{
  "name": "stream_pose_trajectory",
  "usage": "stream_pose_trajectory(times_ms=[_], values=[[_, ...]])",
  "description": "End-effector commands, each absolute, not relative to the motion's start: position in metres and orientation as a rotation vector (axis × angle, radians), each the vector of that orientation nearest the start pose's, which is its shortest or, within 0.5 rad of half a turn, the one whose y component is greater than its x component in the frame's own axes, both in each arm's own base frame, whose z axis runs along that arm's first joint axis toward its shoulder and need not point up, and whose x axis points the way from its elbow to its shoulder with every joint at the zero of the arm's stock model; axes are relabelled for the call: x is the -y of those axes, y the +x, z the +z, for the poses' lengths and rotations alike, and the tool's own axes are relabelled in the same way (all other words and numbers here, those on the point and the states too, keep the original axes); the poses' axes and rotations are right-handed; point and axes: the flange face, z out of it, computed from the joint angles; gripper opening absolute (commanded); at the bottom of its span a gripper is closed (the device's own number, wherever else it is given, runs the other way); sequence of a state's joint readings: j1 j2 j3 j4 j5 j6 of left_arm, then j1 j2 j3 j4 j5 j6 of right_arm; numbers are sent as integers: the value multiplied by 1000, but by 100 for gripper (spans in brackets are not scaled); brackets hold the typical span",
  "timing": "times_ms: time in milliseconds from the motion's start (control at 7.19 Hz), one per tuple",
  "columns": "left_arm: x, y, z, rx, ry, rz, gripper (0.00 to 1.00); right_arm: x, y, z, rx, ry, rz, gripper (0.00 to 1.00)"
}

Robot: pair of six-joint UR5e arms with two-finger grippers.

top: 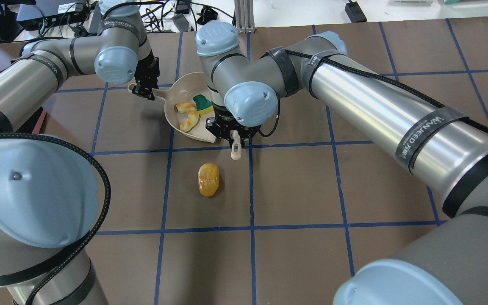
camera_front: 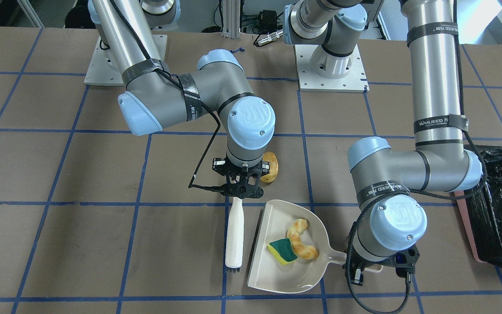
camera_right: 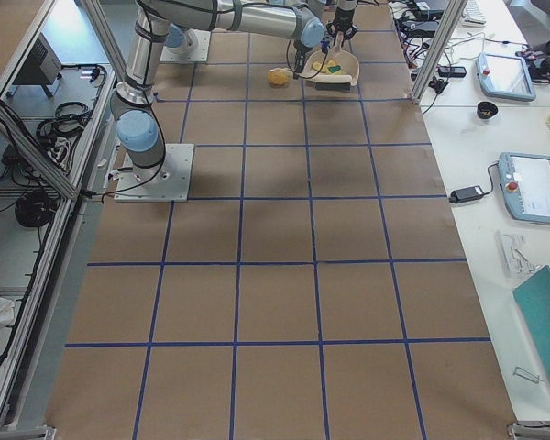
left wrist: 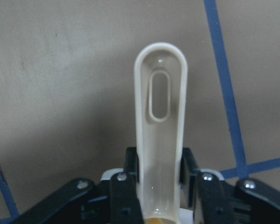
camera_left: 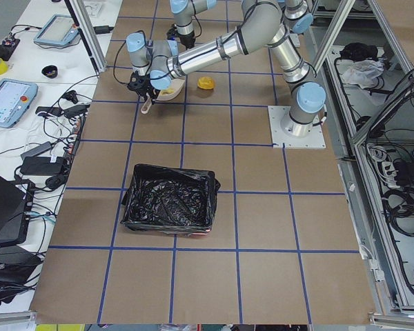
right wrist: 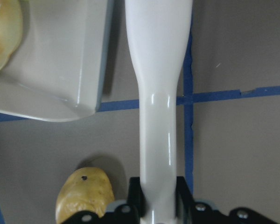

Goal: Sweep and dump trash into bin
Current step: 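Move the dustpan toward the yellow potato while the right gripper repositions the brush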

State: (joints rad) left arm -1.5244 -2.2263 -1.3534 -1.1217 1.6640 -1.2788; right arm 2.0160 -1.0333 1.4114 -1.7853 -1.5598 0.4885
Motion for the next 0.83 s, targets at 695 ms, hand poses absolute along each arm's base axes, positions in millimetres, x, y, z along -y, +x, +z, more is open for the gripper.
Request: stream_pose_trajectory(times_ms=[695], values=[[628,-13,293,-2189,-1803,-7,0,434,372,312,-3145,78,445,5]])
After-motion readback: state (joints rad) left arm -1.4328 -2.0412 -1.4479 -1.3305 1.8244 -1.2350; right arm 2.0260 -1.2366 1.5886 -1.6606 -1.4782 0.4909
